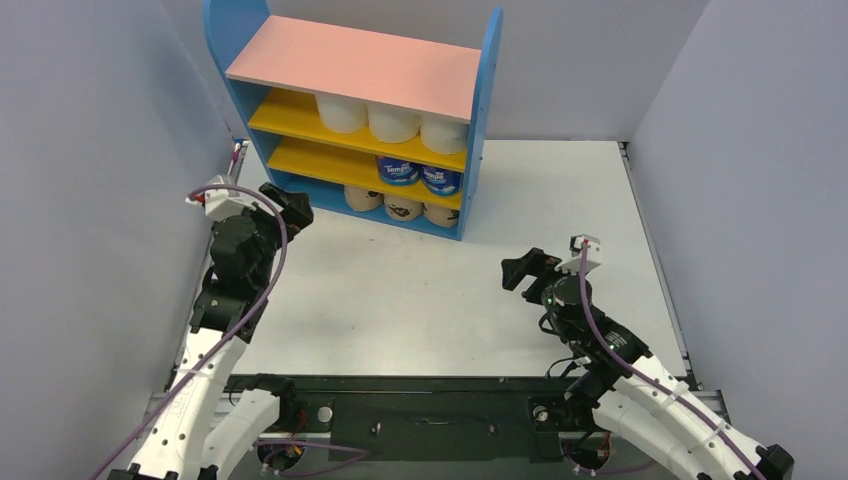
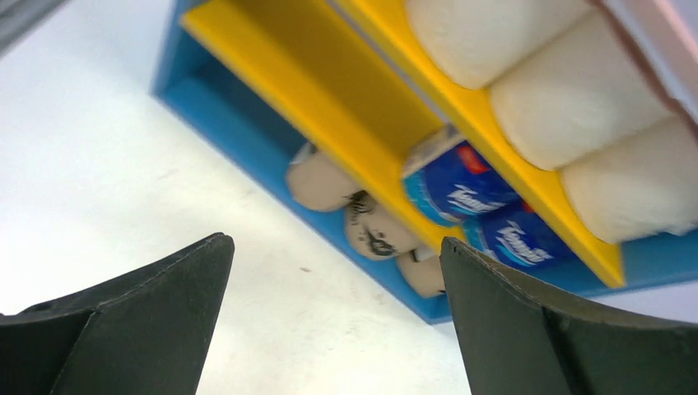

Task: Place and organize the paper towels onto the shelf
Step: Place the paper towel on the shelf, then reset both arms

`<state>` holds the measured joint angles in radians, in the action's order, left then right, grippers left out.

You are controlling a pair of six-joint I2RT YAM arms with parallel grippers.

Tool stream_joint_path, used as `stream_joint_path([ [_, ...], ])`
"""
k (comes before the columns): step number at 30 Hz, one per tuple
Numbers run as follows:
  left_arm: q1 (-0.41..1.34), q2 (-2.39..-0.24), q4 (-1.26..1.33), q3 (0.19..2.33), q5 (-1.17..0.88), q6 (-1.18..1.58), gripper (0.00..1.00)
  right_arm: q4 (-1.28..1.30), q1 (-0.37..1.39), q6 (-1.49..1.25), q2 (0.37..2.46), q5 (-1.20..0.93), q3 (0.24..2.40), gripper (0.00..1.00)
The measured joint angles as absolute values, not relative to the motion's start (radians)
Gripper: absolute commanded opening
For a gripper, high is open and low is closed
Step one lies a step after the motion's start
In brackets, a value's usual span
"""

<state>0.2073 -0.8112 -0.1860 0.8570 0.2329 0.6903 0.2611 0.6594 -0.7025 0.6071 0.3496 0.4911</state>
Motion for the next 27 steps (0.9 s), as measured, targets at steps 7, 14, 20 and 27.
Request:
stream_joint_path([
  [7,0.216,-0.838,-0.390,0.854,0.446,0.675,0.96,0.208,0.660,-0.783,0.578,0.391,0.482,0.87],
  [14,0.262,-0.879,-0.287,0.591,0.533,0.537,0.96,0.214,0.660,-0.825,0.601,0.484,0.489,0.87],
  [20,0.268,-0.945,-0.096,0.525,0.559,0.357,0.96,0.235,0.660,-0.824,0.588,0.599,0.530,0.88],
  [27,0.245,-1.064,0.286,0.395,0.540,0.220,0.96,0.284,0.660,-0.878,0.654,0.752,0.595,0.88],
])
